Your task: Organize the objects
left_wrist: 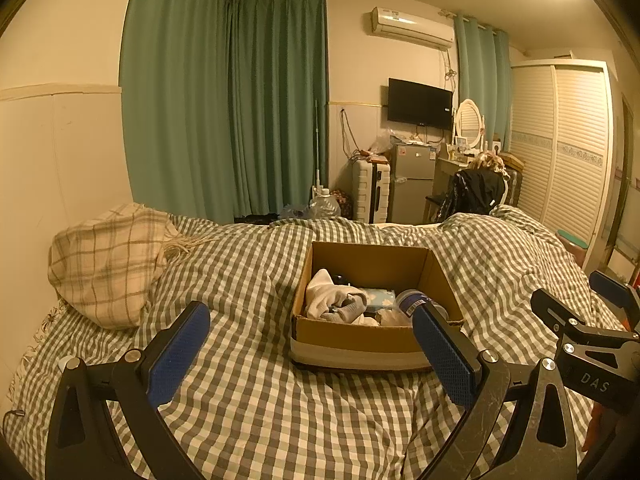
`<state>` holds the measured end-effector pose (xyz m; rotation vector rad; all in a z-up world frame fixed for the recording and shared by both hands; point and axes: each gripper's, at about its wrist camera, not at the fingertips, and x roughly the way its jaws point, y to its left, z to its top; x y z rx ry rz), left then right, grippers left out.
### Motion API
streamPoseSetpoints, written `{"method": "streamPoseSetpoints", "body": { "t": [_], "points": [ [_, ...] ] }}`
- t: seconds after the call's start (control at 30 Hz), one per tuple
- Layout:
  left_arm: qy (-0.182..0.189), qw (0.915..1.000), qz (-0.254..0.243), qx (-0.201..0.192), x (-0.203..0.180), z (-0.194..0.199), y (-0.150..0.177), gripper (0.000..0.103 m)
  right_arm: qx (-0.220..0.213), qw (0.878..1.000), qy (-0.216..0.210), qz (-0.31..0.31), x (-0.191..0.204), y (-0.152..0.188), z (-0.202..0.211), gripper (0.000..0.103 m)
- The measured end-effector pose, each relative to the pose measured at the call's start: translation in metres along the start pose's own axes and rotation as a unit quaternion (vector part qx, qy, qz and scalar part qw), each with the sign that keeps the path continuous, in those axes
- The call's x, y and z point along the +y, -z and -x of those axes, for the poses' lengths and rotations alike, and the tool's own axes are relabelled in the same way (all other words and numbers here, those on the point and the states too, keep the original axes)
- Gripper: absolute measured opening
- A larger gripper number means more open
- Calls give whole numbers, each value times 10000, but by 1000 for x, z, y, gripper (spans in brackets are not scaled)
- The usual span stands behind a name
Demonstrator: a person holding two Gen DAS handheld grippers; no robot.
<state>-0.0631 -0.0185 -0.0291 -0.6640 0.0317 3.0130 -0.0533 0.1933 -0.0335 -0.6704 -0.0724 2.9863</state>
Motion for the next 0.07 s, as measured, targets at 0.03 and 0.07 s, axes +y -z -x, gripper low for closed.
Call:
{"method": "streamPoseSetpoints", "body": {
  "t": [0.03,0.07],
  "points": [
    [-1,10000,1,-17,0,0,0,103,3,10000,-2,-2,0,0,0,103],
    [-15,10000,-6,-30,-1,1,0,103,5,10000,-3,-4,0,0,0,103]
  ]
}}
